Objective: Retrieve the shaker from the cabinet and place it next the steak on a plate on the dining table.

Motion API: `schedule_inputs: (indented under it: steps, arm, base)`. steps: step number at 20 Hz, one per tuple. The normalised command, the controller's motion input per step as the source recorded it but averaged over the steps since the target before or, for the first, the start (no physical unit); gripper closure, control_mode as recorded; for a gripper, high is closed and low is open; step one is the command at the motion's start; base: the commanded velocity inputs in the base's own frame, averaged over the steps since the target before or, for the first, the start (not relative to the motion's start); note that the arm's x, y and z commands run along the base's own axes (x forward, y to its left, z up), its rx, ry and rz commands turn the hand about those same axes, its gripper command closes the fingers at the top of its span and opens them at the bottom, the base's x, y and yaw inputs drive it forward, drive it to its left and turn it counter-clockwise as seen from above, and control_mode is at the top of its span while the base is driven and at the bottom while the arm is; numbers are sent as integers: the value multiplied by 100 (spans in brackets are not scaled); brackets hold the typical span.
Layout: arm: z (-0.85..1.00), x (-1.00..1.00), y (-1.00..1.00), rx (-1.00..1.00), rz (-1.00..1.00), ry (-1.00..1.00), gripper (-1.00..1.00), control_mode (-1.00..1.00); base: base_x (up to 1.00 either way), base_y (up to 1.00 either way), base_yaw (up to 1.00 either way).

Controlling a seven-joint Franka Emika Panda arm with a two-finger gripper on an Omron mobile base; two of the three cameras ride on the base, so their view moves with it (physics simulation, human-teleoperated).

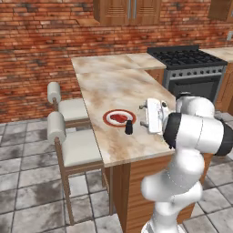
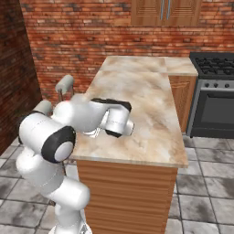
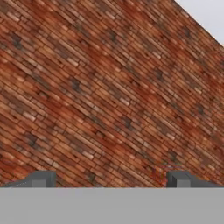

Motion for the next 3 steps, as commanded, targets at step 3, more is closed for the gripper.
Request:
schedule_inputs:
  steps: [3]
  arm:
    - [96,-59,-22,9,-44,19,-100,-100]
  base:
    - [0,0,0]
